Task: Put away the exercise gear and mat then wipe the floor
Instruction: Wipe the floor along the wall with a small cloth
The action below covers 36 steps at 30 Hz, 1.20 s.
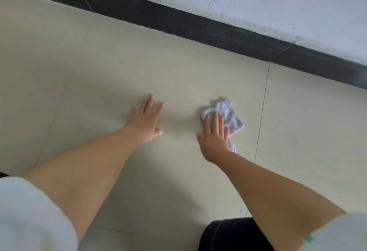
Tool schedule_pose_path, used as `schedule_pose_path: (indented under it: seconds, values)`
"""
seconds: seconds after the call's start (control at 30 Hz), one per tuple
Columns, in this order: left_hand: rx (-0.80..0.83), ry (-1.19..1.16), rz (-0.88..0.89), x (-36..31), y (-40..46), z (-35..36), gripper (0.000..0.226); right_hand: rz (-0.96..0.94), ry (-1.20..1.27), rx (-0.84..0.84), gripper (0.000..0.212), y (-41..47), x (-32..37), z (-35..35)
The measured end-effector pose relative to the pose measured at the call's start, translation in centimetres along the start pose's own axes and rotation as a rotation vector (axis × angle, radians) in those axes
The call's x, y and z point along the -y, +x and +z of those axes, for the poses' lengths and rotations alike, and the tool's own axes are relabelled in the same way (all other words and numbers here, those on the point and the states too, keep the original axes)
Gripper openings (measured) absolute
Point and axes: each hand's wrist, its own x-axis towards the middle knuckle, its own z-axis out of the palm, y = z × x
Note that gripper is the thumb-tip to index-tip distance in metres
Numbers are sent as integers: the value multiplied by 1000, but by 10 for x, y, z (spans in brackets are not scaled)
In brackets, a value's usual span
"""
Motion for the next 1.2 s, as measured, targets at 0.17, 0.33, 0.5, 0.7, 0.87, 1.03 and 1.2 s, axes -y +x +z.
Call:
schedule_pose_path:
  seconds: [0.17, 0.33, 0.5, 0.7, 0.87, 1.03, 1.2]
  values:
    - [-203, 31, -25, -19, -8, 6, 91, -462, -306, 30, 63, 38, -22, -28]
    - [-271, -82, -89, -62, -9, 12, 86, 35, -36, -126, 61, 53, -121, -57]
    - [-323, -156, -120, -99, -14, 29, 80, 654, 345, -270, 65, -6, -230, -39]
    - [-274, -337, -346, -93, -31, 48, 84, 132, 96, -292, 55, 23, -108, -16]
    - [-134, -452, -537, -84, -41, 57, 95, -613, -188, -63, 59, 29, 8, -5]
    - [-156, -325, -354, -79, -30, 48, 95, -194, -62, -240, 57, 79, -50, -41]
    - [-203, -295, -138, -89, -7, 26, 97, 400, 279, -296, 54, 74, -160, -76]
